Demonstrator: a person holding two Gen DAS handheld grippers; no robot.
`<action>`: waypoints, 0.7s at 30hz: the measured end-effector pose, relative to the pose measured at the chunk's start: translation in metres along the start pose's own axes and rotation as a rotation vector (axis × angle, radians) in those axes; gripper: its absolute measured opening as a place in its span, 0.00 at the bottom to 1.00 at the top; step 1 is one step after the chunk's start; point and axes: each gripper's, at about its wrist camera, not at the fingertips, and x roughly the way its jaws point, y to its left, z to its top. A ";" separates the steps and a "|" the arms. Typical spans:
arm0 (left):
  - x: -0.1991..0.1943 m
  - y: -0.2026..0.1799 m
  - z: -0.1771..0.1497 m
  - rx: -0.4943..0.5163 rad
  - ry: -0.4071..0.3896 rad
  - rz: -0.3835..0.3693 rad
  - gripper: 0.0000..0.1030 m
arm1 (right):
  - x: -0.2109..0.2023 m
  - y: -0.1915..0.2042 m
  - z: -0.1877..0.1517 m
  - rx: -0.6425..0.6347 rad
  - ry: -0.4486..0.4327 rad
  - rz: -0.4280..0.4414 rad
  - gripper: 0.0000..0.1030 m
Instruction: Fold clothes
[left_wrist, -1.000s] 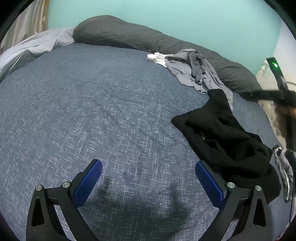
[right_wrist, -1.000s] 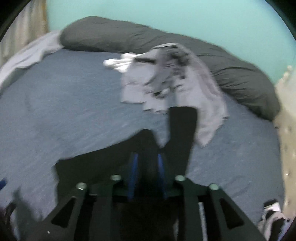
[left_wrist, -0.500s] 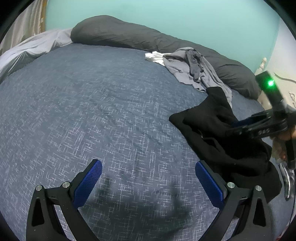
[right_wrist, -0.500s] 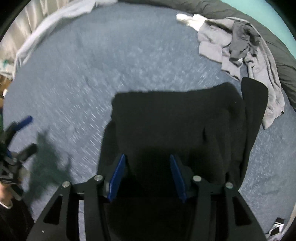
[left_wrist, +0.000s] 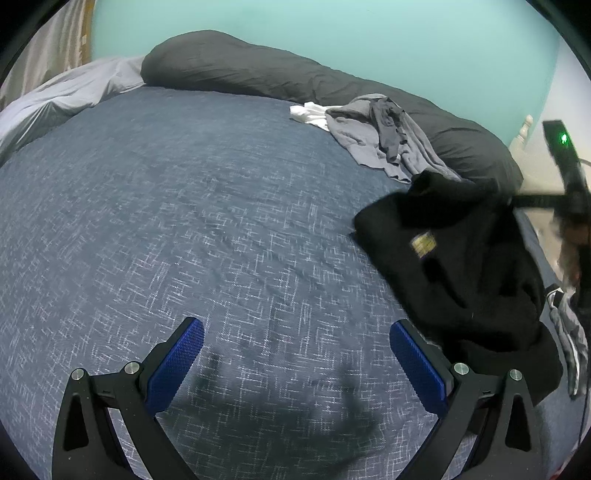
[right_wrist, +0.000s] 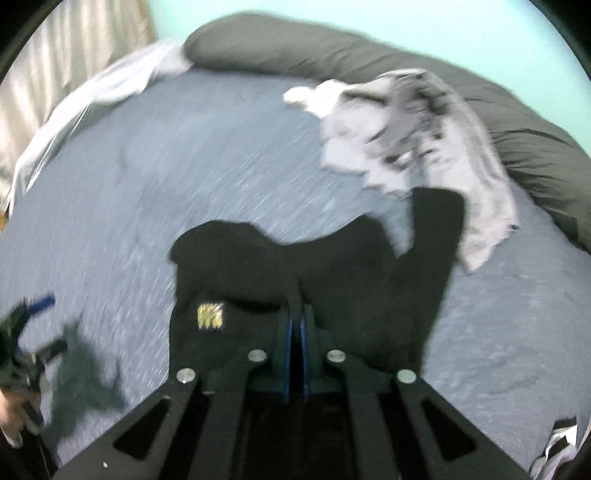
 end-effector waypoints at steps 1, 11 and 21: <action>0.000 0.000 0.000 -0.001 0.001 0.000 1.00 | -0.005 -0.009 0.004 0.023 -0.016 -0.011 0.03; 0.003 -0.001 -0.001 0.000 0.002 -0.002 1.00 | -0.013 -0.106 0.021 0.246 -0.030 -0.172 0.03; 0.009 -0.007 -0.003 0.012 0.013 -0.006 1.00 | -0.006 -0.134 -0.021 0.349 0.004 -0.204 0.04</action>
